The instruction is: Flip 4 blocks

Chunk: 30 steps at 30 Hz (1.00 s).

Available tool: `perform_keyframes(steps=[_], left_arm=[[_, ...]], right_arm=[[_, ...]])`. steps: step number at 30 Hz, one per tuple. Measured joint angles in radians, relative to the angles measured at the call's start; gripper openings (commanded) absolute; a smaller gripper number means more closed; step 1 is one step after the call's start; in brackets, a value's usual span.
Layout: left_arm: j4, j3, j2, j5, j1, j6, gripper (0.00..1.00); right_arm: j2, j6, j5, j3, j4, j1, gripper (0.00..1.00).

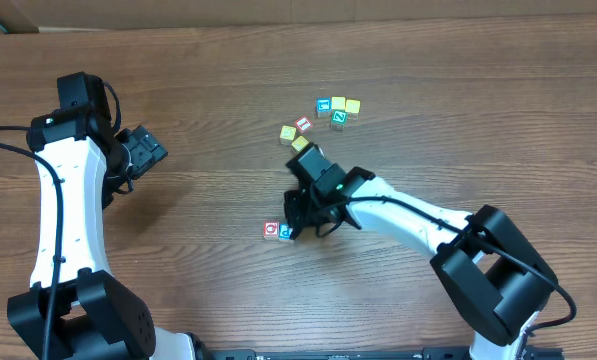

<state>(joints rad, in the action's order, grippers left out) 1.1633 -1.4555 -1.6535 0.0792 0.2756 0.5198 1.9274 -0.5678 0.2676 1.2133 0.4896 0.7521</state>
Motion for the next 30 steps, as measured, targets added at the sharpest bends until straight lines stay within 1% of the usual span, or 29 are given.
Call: perform_keyframes(steps=[5,16,23,26,30], left_arm=[[0.0,0.0,0.0,0.0,0.0,0.0,1.0],[0.0,0.0,0.0,0.0,0.0,0.0,1.0],[0.0,0.0,0.0,0.0,0.0,0.0,1.0],[0.0,0.0,0.0,0.0,0.0,0.0,1.0],[0.0,0.0,0.0,0.0,0.0,0.0,1.0]], right_arm=[[0.0,0.03,0.034,0.029,-0.021,-0.041,0.08],[0.001,0.053,0.032,0.074,-0.086,-0.032,0.07],[0.054,0.079,0.029,0.078,-0.084,0.031,0.07],[0.06,0.085,0.011,0.079,-0.058,0.068,0.07],[0.06,0.093,-0.015,0.078,-0.013,0.082,0.07]])
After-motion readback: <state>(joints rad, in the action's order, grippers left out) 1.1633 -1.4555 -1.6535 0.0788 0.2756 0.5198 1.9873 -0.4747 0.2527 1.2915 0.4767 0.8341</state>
